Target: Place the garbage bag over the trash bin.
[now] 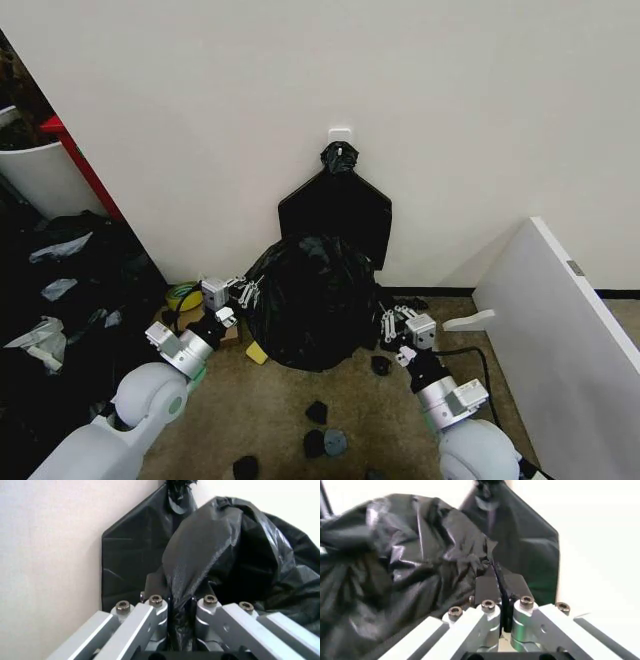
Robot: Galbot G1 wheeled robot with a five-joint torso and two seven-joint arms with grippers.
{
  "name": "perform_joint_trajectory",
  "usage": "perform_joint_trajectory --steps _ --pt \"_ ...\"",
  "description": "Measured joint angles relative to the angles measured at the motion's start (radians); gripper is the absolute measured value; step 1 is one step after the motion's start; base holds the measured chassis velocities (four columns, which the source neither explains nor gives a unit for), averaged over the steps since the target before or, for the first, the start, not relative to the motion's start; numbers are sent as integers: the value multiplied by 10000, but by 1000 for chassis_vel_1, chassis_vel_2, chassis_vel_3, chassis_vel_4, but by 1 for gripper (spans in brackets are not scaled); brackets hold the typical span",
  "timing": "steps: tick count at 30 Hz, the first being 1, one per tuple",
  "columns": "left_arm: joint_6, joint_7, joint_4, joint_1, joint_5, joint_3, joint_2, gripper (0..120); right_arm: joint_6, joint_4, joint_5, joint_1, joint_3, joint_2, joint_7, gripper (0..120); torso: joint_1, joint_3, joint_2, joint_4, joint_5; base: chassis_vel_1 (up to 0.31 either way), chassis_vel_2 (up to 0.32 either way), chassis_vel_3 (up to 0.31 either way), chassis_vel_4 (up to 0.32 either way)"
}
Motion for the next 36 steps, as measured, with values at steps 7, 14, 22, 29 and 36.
perform_joint_trajectory --steps 7,14,22,29,36 --pt "8 32 -244 163 -206 -102 3 4 710 -1362 710 444 144 112 -639 0 0 0 0 -1 0 0 0 0 0" --pt "317 27 -599 152 -1225 -206 36 4 3146 -3458 1751 1128 120 243 -4040 0 0 0 0 -1 1 0 0 0 0" --pt "472 -41 -653 139 -1205 -193 52 4 3420 -3961 807 1649 87 629 -2782 0 0 1 0 1 0 0 0 0 0" --pt "403 -59 -327 -65 -1136 -221 50 4 2498 -1603 4278 798 -102 159 -2572 16 0 0 0 -1 -2 0 0 0 0" --pt "378 -59 94 -566 -1192 -295 72 4 2650 -573 7507 356 -155 20 -4731 40 0 -1 0 -1 -2 0 0 0 0"
